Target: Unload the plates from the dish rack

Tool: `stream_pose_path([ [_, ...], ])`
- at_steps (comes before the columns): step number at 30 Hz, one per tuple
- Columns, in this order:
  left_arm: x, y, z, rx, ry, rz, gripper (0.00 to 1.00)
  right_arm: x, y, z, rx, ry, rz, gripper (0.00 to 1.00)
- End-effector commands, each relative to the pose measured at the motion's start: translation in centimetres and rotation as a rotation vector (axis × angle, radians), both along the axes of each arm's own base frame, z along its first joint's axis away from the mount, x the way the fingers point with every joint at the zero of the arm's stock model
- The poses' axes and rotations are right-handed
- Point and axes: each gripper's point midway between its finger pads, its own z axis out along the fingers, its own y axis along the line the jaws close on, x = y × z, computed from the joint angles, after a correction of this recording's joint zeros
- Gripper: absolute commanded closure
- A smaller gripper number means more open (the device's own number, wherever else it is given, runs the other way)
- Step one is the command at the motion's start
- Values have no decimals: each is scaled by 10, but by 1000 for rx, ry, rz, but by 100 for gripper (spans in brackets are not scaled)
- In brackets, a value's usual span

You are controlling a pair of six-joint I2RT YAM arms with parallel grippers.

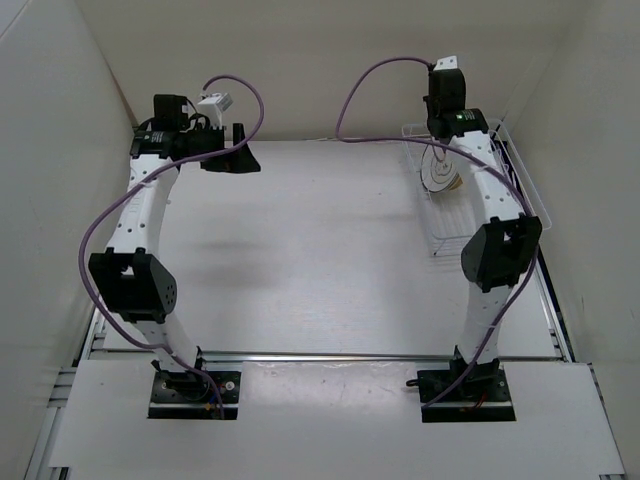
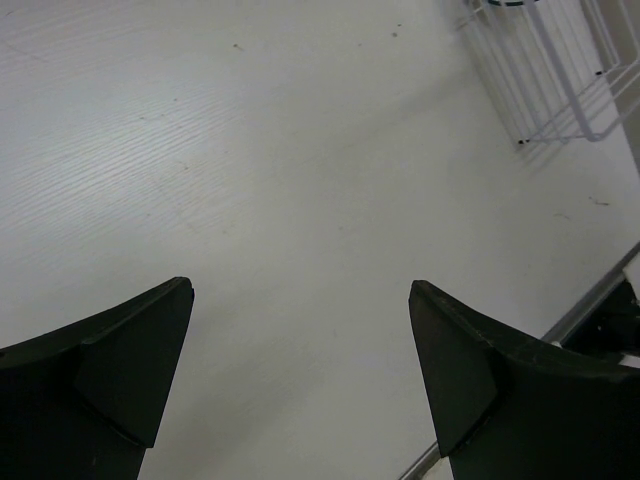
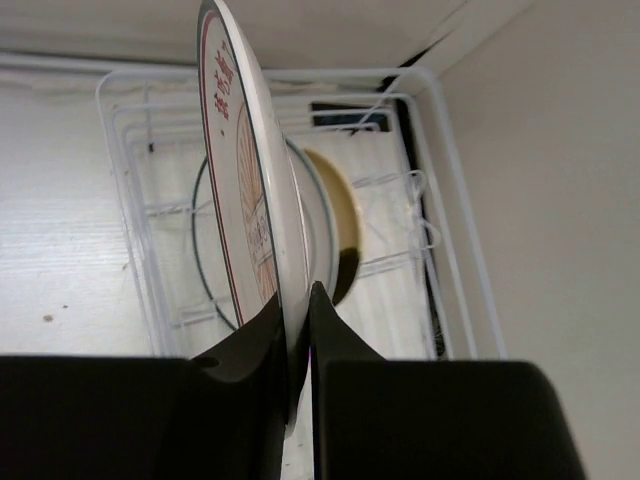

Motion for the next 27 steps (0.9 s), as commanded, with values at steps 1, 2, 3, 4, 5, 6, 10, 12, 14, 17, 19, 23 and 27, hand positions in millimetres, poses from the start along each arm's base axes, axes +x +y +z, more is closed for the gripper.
stream_pose_path([
  [1, -28, -17, 36, -101, -37, -74, 0, -24, -20, 80, -90, -203, -122, 100],
  [2, -30, -19, 42, -118, -47, -80, 0, -35, -23, 89, -87, -213, -123, 100],
  [3, -30, -22, 39, -136, -35, -86, 0, -44, -14, 95, -87, -224, -111, 100],
  [4, -32, -25, 38, -164, -13, -83, 0, -49, -12, 100, -56, -239, -100, 100],
  [5, -38, -30, 36, -201, 16, -112, 0, -66, -3, 108, -26, -241, -61, 100],
  [6, -39, -33, 40, -222, 10, -129, 0, -77, 2, 100, 32, -209, -44, 100],
  [10, -47, -44, 34, -319, 97, -147, 0, -134, 64, 81, 328, -52, 260, 100],
  [12, -48, -45, 32, -336, 117, -143, 0, -174, 109, 50, 538, 136, 496, 100],
  [14, -50, -50, 26, -348, 147, -152, 0, -208, 135, 45, 711, 237, 619, 100],
  [17, -55, -71, 21, -336, 157, -198, 0, -242, 161, 21, 867, 399, 734, 100],
  [19, -63, -91, 17, -328, 170, -252, 0, -259, 174, 13, 960, 478, 804, 100],
  [23, -69, -107, 17, -344, 187, -311, 0, -276, 192, 11, 1103, 585, 938, 100],
  [27, -70, -108, 16, -356, 199, -325, 0, -281, 208, 22, 1266, 668, 1086, 100],
])
